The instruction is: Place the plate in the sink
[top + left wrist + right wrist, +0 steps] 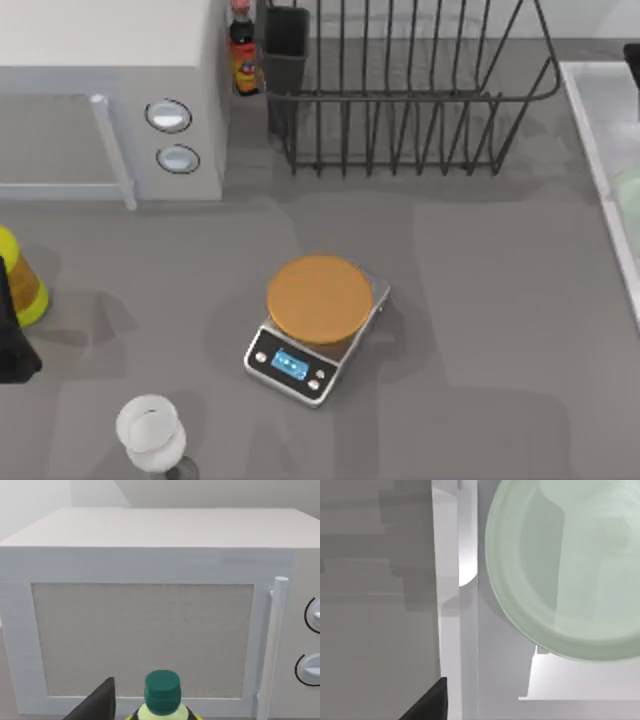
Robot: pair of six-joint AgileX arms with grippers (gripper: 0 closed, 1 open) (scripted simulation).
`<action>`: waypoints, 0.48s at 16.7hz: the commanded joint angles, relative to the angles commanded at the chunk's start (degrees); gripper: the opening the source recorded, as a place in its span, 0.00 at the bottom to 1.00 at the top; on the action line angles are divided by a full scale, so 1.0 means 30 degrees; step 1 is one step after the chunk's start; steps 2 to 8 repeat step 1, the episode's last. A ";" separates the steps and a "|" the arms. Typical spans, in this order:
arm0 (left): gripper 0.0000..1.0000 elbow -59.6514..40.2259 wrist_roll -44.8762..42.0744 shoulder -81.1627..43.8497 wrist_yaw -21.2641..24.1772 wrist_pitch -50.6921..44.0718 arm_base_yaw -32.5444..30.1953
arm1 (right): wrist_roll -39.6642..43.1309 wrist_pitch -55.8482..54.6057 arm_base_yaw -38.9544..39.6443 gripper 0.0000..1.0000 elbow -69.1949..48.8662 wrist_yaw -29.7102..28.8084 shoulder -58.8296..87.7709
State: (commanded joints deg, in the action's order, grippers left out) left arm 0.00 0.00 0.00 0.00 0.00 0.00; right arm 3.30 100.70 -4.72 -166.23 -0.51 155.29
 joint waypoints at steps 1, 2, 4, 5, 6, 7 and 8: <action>1.00 0.0000 0.0000 0.0000 0.0000 0.0000 0.0000 | 0.0000 0.0000 0.0000 1.00 0.0000 0.0000 0.0000; 1.00 0.0000 0.0000 0.0000 0.0000 0.0000 0.0000 | 0.0000 0.0000 0.0000 1.00 0.0000 0.0000 0.0000; 1.00 0.0000 0.0000 0.0000 0.0000 0.0000 0.0000 | 0.0000 0.0000 0.0000 1.00 0.0000 0.0000 0.0000; 1.00 0.0000 0.0000 0.0000 0.0000 0.0000 0.0000 | 0.0000 0.0000 0.0000 1.00 0.0000 0.0000 0.0000; 1.00 0.0000 0.0000 0.0000 0.0000 0.0000 0.0000 | 0.0000 0.0000 0.0000 1.00 0.0000 0.0000 0.0000; 1.00 0.0000 0.0000 0.0000 0.0000 0.0000 0.0000 | 0.0000 0.0000 0.0000 1.00 0.0000 0.0000 0.0000; 1.00 0.0000 0.0000 0.0000 0.0000 0.0000 0.0000 | 0.0000 0.0000 0.0000 1.00 0.0000 0.0000 0.0000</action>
